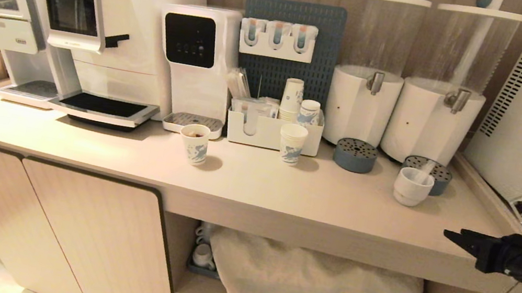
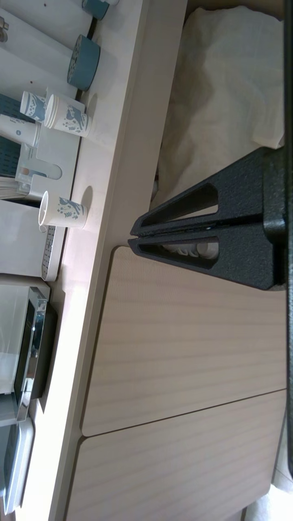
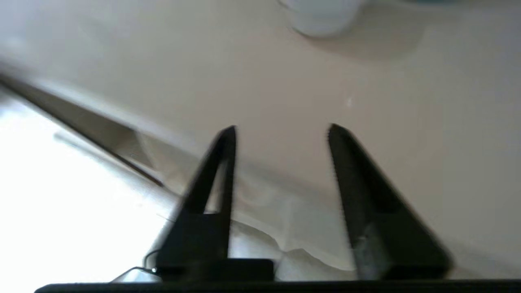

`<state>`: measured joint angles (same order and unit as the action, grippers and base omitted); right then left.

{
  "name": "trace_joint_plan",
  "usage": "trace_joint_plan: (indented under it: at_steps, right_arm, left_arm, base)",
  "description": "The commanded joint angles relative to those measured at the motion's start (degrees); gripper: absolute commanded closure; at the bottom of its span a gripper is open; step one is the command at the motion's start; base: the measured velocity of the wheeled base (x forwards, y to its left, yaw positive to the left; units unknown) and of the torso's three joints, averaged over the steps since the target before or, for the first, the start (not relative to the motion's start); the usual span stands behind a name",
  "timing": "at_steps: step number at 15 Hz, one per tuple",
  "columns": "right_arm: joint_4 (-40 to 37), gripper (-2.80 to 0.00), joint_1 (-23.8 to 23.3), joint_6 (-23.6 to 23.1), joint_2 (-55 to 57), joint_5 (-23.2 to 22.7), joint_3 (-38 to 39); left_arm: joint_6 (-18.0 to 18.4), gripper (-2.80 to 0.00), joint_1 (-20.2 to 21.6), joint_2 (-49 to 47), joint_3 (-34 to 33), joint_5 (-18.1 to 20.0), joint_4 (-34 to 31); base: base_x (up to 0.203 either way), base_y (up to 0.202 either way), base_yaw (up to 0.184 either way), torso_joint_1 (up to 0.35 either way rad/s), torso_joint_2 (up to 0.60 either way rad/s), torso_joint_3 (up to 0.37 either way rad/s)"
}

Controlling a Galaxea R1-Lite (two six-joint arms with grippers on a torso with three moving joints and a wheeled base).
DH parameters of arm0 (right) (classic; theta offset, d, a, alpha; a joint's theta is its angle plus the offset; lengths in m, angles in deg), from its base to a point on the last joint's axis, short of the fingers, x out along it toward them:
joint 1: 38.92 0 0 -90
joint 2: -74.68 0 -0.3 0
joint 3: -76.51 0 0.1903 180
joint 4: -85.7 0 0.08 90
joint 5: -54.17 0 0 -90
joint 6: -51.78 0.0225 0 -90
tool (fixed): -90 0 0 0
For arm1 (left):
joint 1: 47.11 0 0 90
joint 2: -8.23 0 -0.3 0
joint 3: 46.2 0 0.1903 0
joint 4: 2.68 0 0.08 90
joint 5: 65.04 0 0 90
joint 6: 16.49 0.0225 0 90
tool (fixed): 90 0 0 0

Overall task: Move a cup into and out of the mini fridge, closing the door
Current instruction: Close the freezer door

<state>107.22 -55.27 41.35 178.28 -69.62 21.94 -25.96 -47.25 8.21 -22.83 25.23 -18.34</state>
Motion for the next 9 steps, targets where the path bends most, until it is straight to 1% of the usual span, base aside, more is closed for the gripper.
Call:
trace_joint_plan:
  at_steps: [1,4,6,9]
  right_arm:
    - [-1.21,0.0,-1.94,0.04,-13.22,-3.63,4.45]
    - [-10.21,0.0,-4.28,0.09,-27.06,-8.58,7.24]
    - [-17.12,0.0,-5.03,0.03,-34.78,-10.56,8.37]
    - [-22.66,0.0,-5.37,0.11,-44.81,-12.17,11.28]
  left_arm:
    - [-0.02,0.0,-0.04,0.29,-2.29,0.0,0.12]
    - [0.42,0.0,-0.05,0.29,-2.29,0.15,0.12]
    - [0.42,0.0,-0.07,0.29,-2.29,0.17,0.12]
    - [0.42,0.0,-0.04,0.29,-2.29,0.08,0.12]
  base:
    - [0.0,0.0,0.0,0.0,0.0,0.0]
    - [0.0,0.0,0.0,0.0,0.0,0.0]
    - [0.0,0.0,0.0,0.0,0.0,0.0]
    - [0.0,0.0,0.0,0.0,0.0,0.0]
